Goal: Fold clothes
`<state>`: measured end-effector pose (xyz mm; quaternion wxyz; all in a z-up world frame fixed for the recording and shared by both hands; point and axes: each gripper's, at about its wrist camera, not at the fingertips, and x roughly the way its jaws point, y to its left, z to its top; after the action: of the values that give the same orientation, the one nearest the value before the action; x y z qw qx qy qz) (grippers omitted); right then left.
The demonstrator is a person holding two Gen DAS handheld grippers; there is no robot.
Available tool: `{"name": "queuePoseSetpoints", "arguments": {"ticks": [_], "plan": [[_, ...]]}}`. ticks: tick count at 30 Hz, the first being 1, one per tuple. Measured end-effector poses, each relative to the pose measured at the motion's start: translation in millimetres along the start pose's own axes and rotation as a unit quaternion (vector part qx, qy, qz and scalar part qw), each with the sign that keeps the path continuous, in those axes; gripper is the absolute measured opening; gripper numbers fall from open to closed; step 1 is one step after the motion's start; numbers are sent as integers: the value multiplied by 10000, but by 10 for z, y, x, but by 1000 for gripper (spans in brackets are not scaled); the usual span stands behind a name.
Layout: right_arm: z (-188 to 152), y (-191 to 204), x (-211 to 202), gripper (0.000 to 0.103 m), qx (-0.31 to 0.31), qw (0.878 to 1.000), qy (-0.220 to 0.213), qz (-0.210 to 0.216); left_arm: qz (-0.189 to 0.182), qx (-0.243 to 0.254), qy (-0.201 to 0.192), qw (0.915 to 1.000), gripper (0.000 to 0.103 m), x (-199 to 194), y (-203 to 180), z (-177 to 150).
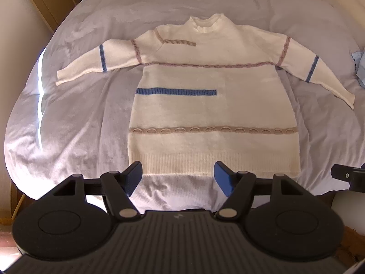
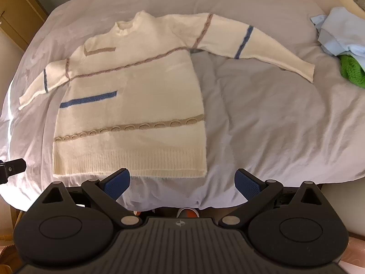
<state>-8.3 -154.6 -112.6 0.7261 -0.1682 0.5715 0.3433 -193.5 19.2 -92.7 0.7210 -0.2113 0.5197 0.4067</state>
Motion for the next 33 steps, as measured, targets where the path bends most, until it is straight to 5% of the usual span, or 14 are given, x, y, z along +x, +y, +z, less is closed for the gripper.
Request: {"name": "queuePoseSetpoints", "arguments": {"ticks": [17,33], "plan": [[294,181,-97,101,-48,9995,-312,-15,-72,-10,-177,9998,68,-68,66,179],[943,985,76,101,-272,9982,-528,-109,-382,-320,-280,9984,71,298,873,790]]}}
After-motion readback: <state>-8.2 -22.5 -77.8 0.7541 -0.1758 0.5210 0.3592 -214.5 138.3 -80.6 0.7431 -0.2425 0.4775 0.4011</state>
